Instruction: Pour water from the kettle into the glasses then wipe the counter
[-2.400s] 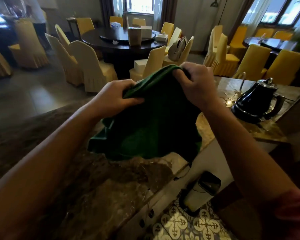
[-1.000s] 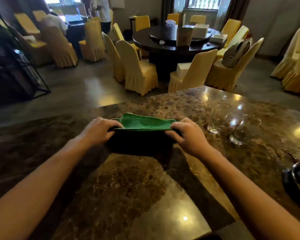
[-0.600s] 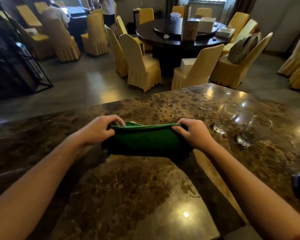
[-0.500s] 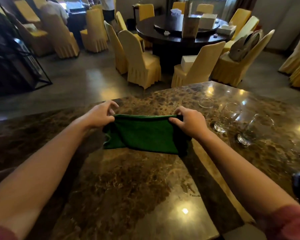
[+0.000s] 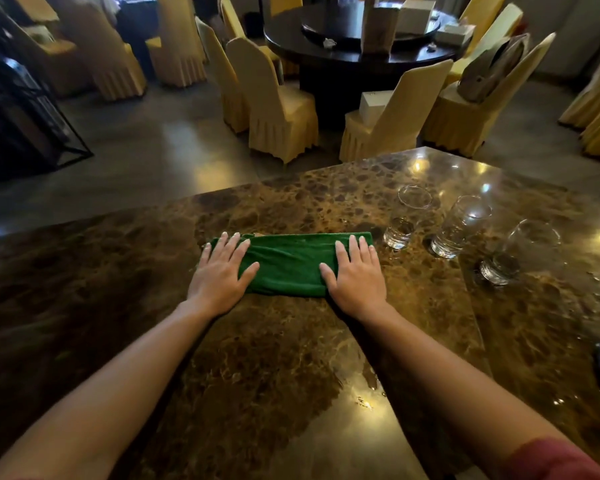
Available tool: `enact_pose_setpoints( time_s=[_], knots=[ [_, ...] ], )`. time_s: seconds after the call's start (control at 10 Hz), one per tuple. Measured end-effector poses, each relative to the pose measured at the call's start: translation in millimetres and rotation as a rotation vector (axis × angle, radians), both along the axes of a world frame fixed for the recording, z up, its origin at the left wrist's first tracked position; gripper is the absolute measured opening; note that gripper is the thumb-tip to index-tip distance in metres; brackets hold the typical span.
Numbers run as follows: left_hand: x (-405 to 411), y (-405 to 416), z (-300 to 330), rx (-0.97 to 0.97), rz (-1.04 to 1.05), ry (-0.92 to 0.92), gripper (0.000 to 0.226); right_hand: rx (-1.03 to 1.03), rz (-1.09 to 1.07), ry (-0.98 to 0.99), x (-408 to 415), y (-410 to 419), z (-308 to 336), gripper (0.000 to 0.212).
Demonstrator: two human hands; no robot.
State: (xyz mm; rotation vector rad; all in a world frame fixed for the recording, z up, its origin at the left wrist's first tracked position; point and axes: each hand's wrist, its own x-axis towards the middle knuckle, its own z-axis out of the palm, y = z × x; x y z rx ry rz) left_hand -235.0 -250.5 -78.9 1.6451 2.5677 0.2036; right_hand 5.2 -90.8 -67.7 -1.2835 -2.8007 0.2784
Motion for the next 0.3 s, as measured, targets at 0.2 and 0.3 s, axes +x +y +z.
enact_pose_setpoints(
  time_s=[0.2,0.3],
  knots=[
    [-12.1,5.2,11.1,-0.161,0.074,-0.041,0.074,-0.036,0.037,-0.076,-14.1,33.1,11.0,0.072],
    [-13.5,9.5,30.0,-0.193,0.066,-0.035,0.073,-0.071,0.05,-0.077,-14.7,34.4,21.9,0.072]
  ],
)
